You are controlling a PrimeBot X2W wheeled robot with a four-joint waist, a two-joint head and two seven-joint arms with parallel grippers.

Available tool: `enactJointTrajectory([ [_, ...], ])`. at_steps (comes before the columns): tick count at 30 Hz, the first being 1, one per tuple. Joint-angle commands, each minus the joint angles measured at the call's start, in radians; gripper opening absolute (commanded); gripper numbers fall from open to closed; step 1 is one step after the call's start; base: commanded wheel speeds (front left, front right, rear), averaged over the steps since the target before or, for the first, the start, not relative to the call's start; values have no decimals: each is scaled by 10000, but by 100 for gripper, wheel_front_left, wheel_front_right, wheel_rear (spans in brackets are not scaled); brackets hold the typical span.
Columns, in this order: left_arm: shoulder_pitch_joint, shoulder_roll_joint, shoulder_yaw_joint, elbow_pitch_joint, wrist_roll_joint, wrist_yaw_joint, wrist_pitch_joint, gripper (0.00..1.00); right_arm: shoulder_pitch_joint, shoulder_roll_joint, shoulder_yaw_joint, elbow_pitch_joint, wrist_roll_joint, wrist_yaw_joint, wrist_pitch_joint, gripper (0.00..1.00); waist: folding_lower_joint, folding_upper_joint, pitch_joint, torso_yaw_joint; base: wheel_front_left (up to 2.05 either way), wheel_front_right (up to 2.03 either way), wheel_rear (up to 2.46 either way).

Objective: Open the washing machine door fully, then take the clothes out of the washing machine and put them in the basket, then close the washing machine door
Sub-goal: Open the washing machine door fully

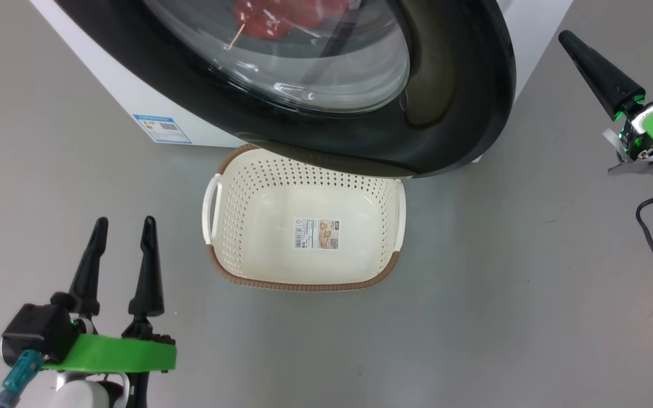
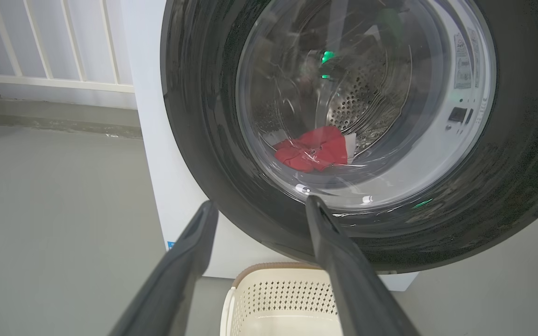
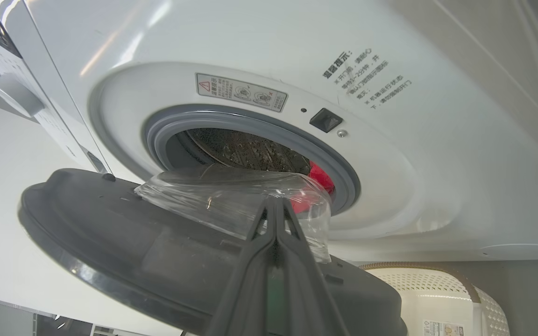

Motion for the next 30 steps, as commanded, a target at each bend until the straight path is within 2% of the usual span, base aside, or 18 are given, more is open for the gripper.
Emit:
enactJointTrajectory([
  [1, -240, 248, 325, -194, -50, -29, -80, 100, -227, -48, -6, -89, 259, 16, 290, 0, 0, -1, 23, 40, 0, 0, 0],
  [4, -247, 241, 321, -186, -59, -29, -80, 100, -532, -25, 22, 254, 583, 16, 871, 0, 0, -1, 54, 99, 0, 0, 0],
  [14, -321, 178, 253, -130, -119, -29, -80, 100, -1553, 219, 532, 1337, 659, 16, 2033, 0, 0, -1, 208, 303, 0, 0, 0],
  [30, -247, 81, 316, -17, -135, -29, -80, 100, -1815, 423, 914, 1676, 903, 16, 3281, 0, 0, -1, 69, 532, 0, 0, 0],
])
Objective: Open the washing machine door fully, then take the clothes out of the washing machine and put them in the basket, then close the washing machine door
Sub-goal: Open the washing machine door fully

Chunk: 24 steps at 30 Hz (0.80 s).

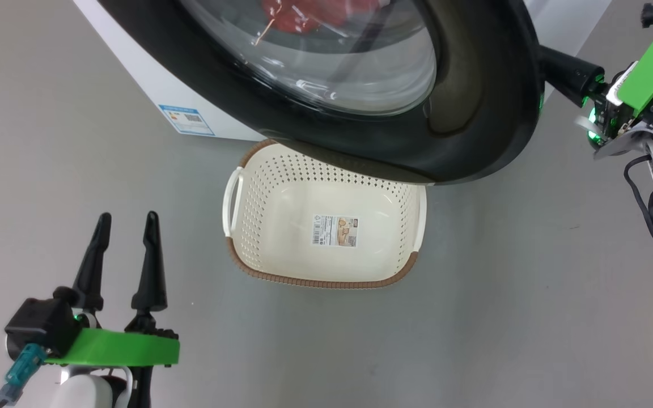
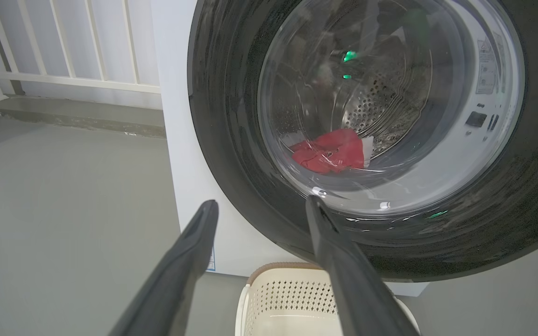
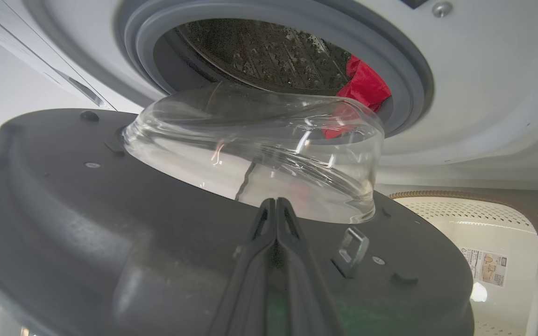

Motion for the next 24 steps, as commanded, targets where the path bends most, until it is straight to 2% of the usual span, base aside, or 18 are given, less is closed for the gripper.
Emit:
enactJointTrajectory([
  [1, -33, 174, 373, -179, -31, -29, -80, 100, 73, 110, 150, -252, 106, 16, 136, 0, 0, 0, -33, -30, 0, 0, 0],
  [13, 249, 261, 403, -20, 35, -29, -80, 100, 996, 216, 544, -1060, 256, 16, 877, 0, 0, 0, -530, -238, 0, 0, 0],
  [24, 636, 315, 449, 118, 93, -29, -80, 100, 2025, 283, 826, -1937, 317, 16, 1213, 0, 0, 0, -1235, -35, 0, 0, 0],
])
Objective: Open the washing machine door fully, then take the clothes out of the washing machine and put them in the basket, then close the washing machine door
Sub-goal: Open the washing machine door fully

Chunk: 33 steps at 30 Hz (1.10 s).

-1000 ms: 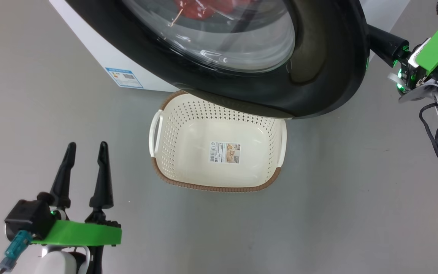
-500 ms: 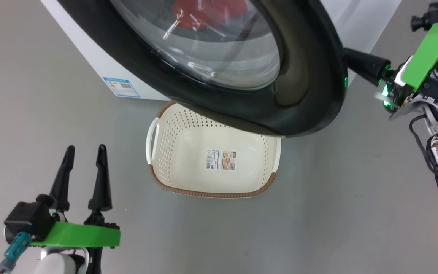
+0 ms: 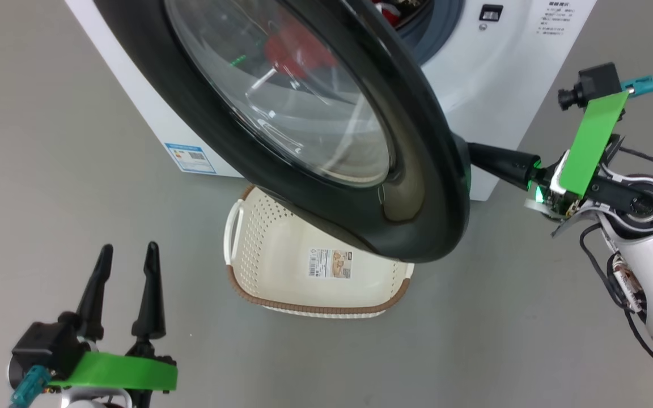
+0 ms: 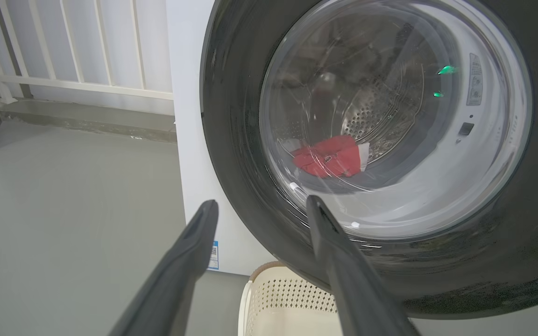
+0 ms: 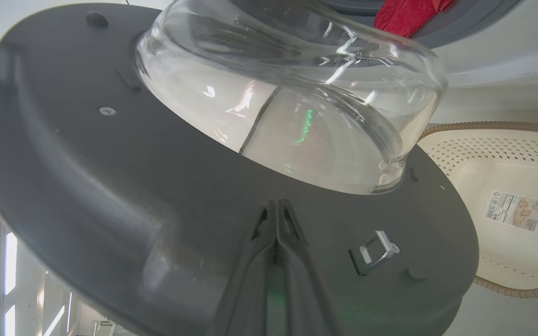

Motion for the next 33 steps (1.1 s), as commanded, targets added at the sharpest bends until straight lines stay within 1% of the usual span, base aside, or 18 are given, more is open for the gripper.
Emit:
enactJointTrajectory([
  [1, 120, 255, 370, -181, 77, -29, -82, 100, 284, 72, 83, -439, 80, 17, 67, 0, 0, 0, -230, 159, 0, 0, 0],
  [10, 323, 261, 413, -138, 44, -29, -82, 100, 1037, 107, 203, -1073, 234, 17, 190, 0, 0, 0, -533, 505, 0, 0, 0],
  [21, 534, 234, 561, -61, 11, -29, -82, 100, 2016, 155, 309, -1740, 427, 17, 149, 0, 0, 0, -912, 1143, 0, 0, 0],
  [33, 688, 217, 554, 41, 73, -29, -82, 100, 2620, 528, 503, -2373, 432, 17, -41, 0, 0, 0, -1197, 1938, 0, 0, 0],
])
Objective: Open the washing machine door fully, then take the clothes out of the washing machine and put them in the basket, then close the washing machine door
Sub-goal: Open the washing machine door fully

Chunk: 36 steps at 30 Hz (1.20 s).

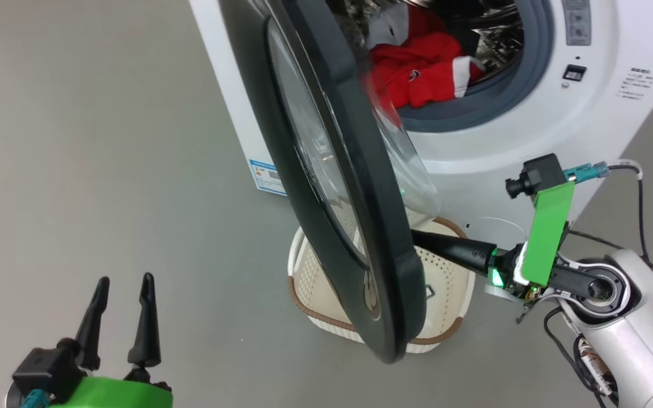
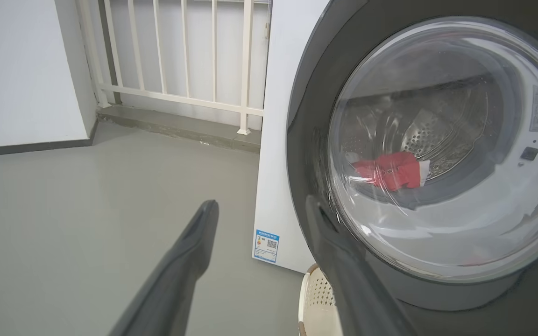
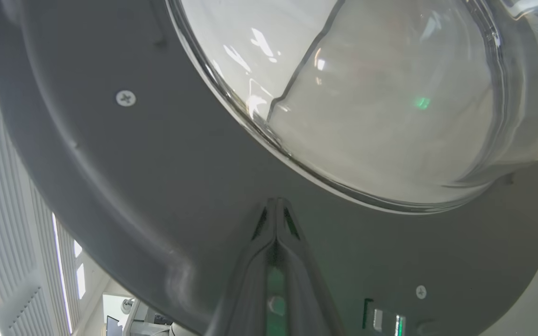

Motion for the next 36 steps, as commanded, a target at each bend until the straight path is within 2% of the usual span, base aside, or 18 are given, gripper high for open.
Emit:
enactJointTrajectory([
  [1, -29, 184, 350, -188, 62, -29, -82, 100, 135, 189, 146, -349, 64, 17, -33, 0, 0, 0, -93, 276, 0, 0, 0],
  [8, 34, 180, 377, -145, 77, -29, -82, 100, 239, 444, 289, -420, 13, 17, -29, 0, 0, 0, -219, 834, 0, 0, 0],
  [18, 105, 235, 414, -84, 106, -29, -82, 100, 49, 1195, 603, -319, -135, 17, 50, 0, 0, 0, -443, 1358, 0, 0, 0],
  [36, 211, 218, 503, -288, 45, 60, -82, 100, -766, 2540, 892, 587, -802, 17, 8, 0, 0, 0, -267, 1673, 0, 0, 0],
])
